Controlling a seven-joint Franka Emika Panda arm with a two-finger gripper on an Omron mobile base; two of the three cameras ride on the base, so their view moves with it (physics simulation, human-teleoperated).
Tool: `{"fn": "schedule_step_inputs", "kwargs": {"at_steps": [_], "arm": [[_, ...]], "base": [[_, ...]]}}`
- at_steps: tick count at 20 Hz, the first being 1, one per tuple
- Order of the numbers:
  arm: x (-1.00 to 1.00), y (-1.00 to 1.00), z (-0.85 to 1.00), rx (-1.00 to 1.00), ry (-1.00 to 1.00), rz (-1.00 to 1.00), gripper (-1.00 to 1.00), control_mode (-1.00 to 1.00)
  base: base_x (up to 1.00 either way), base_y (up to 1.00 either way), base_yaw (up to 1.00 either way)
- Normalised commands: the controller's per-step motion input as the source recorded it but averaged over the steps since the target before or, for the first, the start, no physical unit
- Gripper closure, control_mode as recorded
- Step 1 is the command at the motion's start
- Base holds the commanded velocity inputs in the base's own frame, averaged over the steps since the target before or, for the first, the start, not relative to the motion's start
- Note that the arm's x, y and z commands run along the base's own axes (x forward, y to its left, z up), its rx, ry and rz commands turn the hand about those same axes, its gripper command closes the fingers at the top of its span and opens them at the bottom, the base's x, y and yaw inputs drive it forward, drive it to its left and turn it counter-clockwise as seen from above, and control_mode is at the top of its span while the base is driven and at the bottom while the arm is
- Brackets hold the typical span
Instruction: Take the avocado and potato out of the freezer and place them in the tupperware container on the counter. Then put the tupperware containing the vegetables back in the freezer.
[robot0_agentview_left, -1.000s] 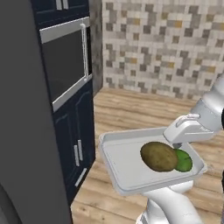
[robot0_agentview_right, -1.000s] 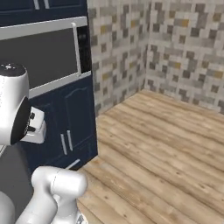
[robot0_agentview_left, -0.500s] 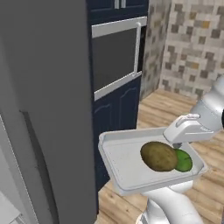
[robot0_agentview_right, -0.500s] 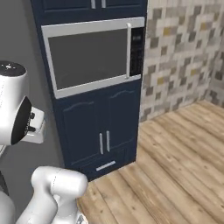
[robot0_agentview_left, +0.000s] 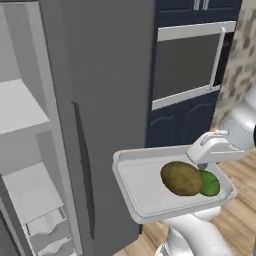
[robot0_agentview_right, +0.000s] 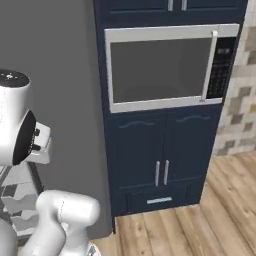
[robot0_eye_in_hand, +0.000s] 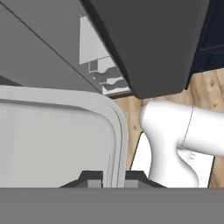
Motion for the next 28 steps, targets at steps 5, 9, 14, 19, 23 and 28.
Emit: {"fn": "schedule_step_inputs", "kwargs": {"at_steps": [5, 9, 14, 19, 23, 28], "arm": [[0.0, 0.0, 0.0, 0.0, 0.0, 0.0, 1.0, 1.0], [0.0, 0.0, 0.0, 0.0, 0.0, 0.0, 1.0, 1.0], [0.0, 0.0, 0.0, 0.0, 0.0, 0.0, 1.0, 1.0], [0.0, 0.0, 0.0, 0.0, 0.0, 0.0, 1.0, 1.0], [0.0, 0.0, 0.0, 0.0, 0.0, 0.0, 1.0, 1.0], [0.0, 0.0, 0.0, 0.0, 0.0, 0.0, 1.0, 1.0]], "base": [[0.27, 0.07, 0.55], [0.59, 0.07, 0.45], [0.82, 0.01, 0.36], [0.35, 0.27, 0.34], [0.08, 0.57, 0.32], [0.37, 0.51, 0.26]]}}
